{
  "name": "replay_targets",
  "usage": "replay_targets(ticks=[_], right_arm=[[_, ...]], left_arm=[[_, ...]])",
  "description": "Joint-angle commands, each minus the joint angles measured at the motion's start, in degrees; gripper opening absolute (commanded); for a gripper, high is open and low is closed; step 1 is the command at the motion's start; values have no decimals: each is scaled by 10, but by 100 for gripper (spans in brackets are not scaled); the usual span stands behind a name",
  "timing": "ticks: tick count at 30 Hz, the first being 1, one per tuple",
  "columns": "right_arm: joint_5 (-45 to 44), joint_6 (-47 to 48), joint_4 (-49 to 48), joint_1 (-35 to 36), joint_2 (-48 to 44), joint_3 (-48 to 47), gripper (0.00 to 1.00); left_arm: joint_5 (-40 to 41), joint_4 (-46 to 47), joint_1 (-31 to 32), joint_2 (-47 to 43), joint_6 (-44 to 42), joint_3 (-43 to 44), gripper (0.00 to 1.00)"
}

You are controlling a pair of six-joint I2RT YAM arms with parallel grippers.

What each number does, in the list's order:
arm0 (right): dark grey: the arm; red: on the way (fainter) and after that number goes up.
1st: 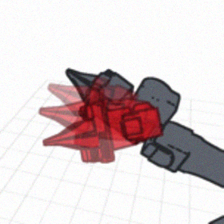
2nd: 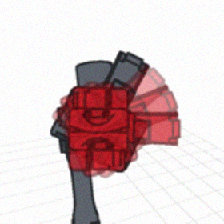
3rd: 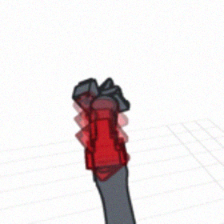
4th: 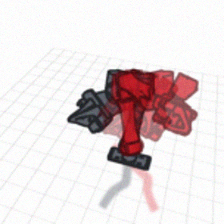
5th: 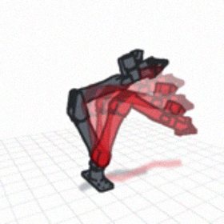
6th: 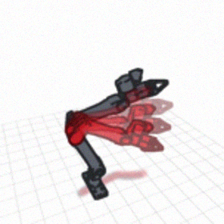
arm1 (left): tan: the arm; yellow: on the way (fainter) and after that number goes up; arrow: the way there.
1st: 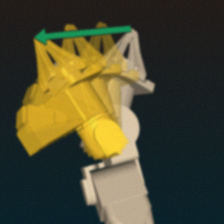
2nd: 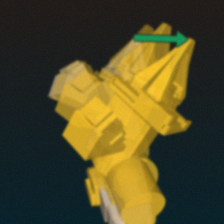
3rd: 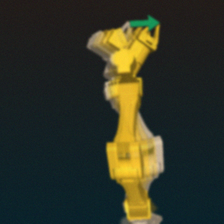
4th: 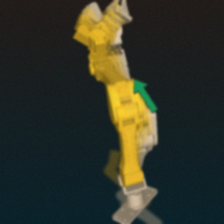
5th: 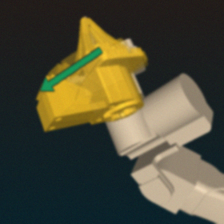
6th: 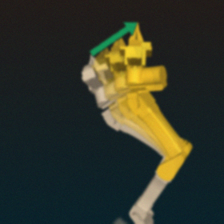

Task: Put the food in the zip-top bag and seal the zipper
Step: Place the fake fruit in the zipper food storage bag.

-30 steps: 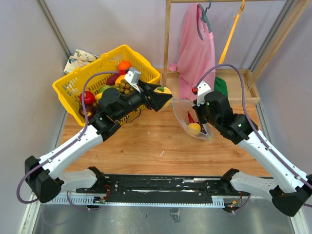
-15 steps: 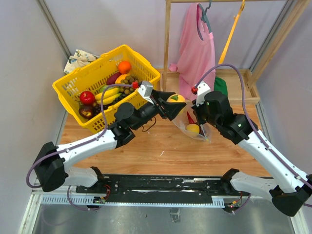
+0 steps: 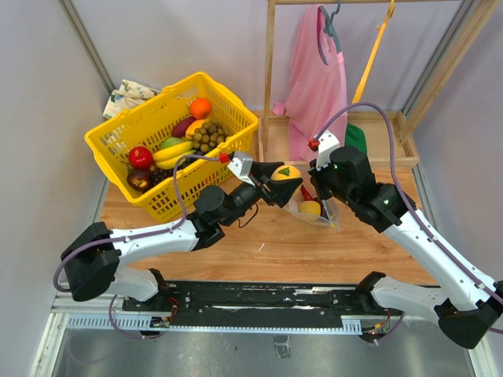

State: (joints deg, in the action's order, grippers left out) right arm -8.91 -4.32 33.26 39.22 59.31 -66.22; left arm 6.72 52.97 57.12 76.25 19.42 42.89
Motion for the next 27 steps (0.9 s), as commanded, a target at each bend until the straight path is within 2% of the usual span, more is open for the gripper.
replay_targets(ticks=[1, 8, 20, 27], right_arm=[[4, -7, -13, -6, -7, -12, 1], [6, -9, -14, -6, -7, -12, 1], [15, -8, -14, -6, -5, -13, 1], [17, -7, -15, -6, -4, -12, 1]], left_arm=[[35, 47, 13, 6, -43, -19, 43], [34, 14, 20, 27, -77, -19, 48], [-3, -85, 22, 78, -110, 46, 60], [-5, -115, 22, 81, -106, 66, 72]])
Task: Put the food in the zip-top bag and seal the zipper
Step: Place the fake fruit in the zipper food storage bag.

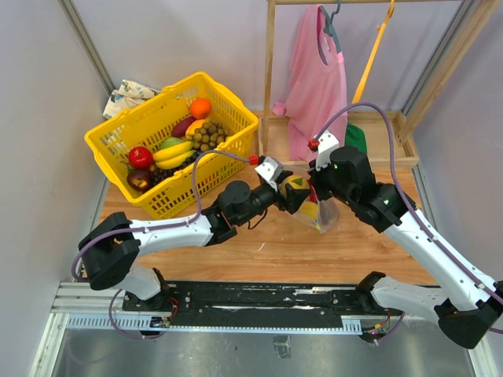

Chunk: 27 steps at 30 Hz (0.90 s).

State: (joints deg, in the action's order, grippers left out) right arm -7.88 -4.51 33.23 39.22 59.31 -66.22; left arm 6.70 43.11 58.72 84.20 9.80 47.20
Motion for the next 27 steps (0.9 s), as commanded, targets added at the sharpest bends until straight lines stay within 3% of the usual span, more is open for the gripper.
replay_targets(ticks=[1, 18, 27], right_arm=[[7, -4, -15, -6, -3, -13, 1], [7, -5, -15, -6, -7, -7, 1], [2, -6, -15, -7, -10, -5, 1]], left_arm=[[-3, -23, 6, 2, -8, 28, 73], [51, -109, 6, -24, 6, 57, 87], [81, -210, 6, -78, 53, 83, 86]])
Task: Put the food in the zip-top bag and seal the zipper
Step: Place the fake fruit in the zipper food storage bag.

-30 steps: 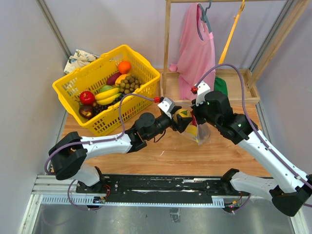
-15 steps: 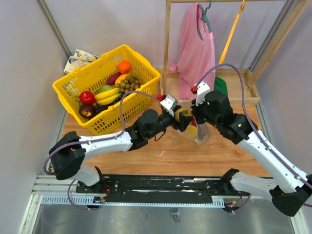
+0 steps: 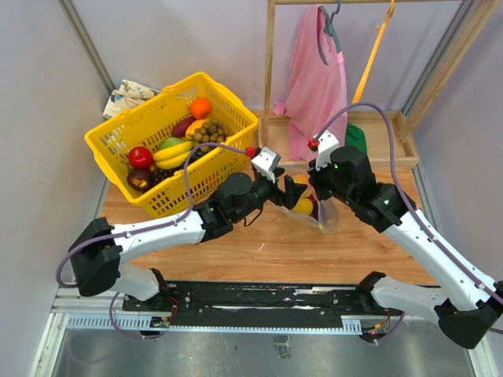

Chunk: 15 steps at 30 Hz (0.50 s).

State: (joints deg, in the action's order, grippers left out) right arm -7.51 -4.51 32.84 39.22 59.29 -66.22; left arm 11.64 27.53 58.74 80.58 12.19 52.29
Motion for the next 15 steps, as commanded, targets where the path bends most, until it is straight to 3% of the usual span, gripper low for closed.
replay_targets(ticks=[1, 15], right_arm=[[-1, -6, -11, -6, -10, -5, 1], [-3, -8, -14, -6, -15, 0, 1]], left_arm=[[37, -75, 5, -51, 38, 37, 86], [93, -376, 6, -131, 177, 85, 73]])
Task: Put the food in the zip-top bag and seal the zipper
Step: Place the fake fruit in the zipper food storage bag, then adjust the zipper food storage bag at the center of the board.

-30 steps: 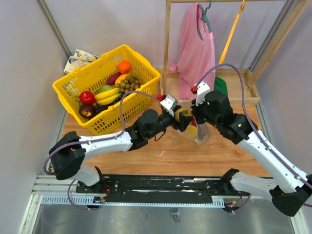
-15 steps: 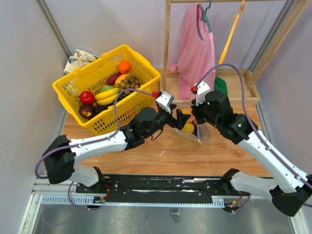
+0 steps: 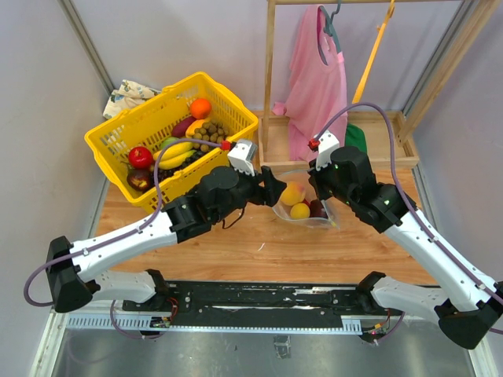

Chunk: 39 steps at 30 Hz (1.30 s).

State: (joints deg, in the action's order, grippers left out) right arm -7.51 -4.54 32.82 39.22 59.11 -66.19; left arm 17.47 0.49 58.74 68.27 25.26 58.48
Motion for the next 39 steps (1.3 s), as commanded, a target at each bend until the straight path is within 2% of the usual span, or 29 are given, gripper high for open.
replay_targets(ticks=[1, 9, 12, 18, 21, 27, 34, 39], right_arm=[[-3, -7, -14, -6, -13, 0, 1], [-10, -6, -16, -6, -13, 3, 1], [-22, -3, -15, -6, -15, 3, 1], [-77, 14, 2, -6, -15, -1, 1], [-116, 27, 14, -7, -19, -3, 1], [-198, 50, 29, -7, -31, -13, 1], [-207, 53, 27, -6, -31, -12, 1], [-196, 47, 26, -6, -26, -14, 1]], left_arm=[[35, -120, 5, -6, 55, 26, 73], [-19, -156, 6, 25, 95, 21, 63], [-47, -155, 6, 44, 94, 30, 51], [-58, -172, 6, 57, 72, 72, 13], [-54, -191, 5, 66, 54, 102, 1], [-71, -249, -9, 98, 26, 164, 0], [-95, -277, -22, 114, 8, 200, 0], [-88, -273, -30, 128, 3, 191, 0]])
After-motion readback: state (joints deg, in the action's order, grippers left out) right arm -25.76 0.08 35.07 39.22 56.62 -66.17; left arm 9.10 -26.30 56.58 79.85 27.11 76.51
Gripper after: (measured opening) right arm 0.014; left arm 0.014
